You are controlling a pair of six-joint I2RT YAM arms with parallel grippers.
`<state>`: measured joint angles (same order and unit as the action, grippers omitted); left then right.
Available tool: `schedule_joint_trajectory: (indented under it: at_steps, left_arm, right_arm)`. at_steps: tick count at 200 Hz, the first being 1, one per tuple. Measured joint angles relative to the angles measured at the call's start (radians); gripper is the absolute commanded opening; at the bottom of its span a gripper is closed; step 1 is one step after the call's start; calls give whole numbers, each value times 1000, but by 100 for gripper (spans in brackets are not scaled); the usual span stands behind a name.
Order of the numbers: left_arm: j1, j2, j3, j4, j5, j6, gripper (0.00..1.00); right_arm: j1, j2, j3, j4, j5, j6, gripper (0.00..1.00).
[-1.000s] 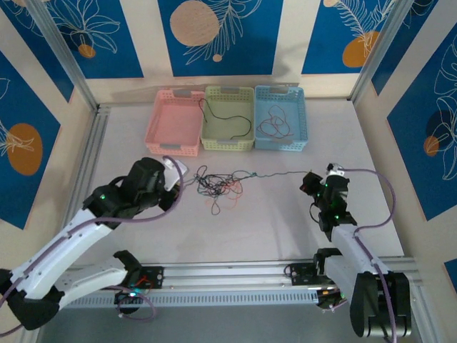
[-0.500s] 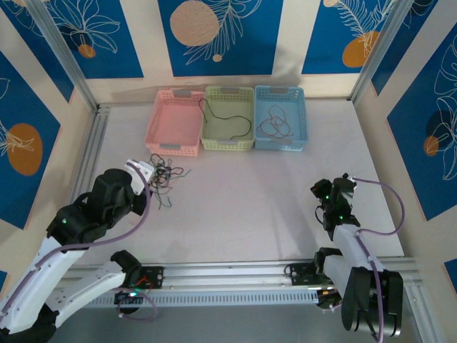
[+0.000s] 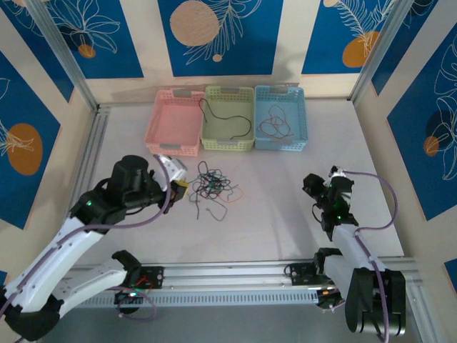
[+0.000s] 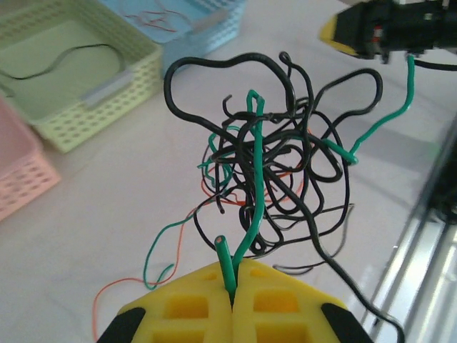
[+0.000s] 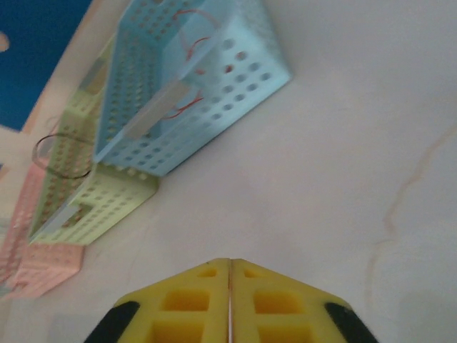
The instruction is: Untangle the cables
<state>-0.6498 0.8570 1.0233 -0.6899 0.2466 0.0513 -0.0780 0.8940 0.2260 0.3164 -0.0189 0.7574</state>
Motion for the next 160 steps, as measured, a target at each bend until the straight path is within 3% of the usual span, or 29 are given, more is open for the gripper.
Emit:
schedule_joint_trajectory:
  at_steps: [57, 103, 160]
  left_arm:
    - [0, 134, -55, 71, 48, 20, 0]
    - [6, 108, -129, 130, 52, 31, 0]
    - [10, 65, -160, 158, 53, 31, 0]
  right_arm:
    - [165, 35, 37, 101, -185, -131, 54]
    - [417, 92, 230, 21, -327, -385, 64]
    - [620, 173, 308, -141, -306, -654, 71]
